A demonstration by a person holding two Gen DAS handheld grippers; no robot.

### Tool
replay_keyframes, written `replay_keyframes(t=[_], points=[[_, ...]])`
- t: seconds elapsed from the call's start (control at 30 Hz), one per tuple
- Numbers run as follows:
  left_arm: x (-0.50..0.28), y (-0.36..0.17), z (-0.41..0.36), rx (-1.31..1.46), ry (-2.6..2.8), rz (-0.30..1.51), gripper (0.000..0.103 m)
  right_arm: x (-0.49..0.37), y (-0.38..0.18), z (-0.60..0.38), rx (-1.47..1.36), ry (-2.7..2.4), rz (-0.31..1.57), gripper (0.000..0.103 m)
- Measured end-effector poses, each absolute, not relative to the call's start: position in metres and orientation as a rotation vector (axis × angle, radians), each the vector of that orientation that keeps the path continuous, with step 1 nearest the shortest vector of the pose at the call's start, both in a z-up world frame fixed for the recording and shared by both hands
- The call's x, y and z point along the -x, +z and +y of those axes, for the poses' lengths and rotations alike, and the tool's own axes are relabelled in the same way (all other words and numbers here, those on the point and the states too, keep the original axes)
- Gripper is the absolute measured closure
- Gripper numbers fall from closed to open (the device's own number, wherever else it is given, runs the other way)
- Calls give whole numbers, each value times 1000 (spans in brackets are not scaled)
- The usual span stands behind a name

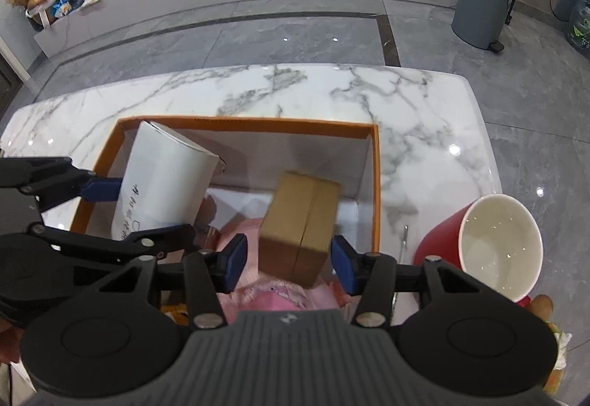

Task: Organize objects

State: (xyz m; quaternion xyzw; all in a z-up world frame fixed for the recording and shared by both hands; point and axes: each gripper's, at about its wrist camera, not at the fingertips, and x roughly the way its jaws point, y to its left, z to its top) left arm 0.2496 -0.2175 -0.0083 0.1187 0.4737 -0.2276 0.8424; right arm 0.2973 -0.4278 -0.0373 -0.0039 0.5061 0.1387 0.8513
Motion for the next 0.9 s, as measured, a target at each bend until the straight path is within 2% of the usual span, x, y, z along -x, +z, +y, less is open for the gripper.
replay_keyframes(t=[0.23, 0.3, 0.33, 0.9], points=[[-246, 1, -218, -285, -472, 954, 33, -296, -35, -425, -2, 293, 1022, 45], [-246, 5, -215, -275, -475, 948, 33, -296, -32, -427, -11, 287, 1016, 40], [-246, 7, -214, -268, -480, 950, 33, -296, -30, -427, -5, 272, 1010, 34], [-223, 42, -219, -312, -489, 904, 33, -270, 9, -427, 48, 243, 997, 29]])
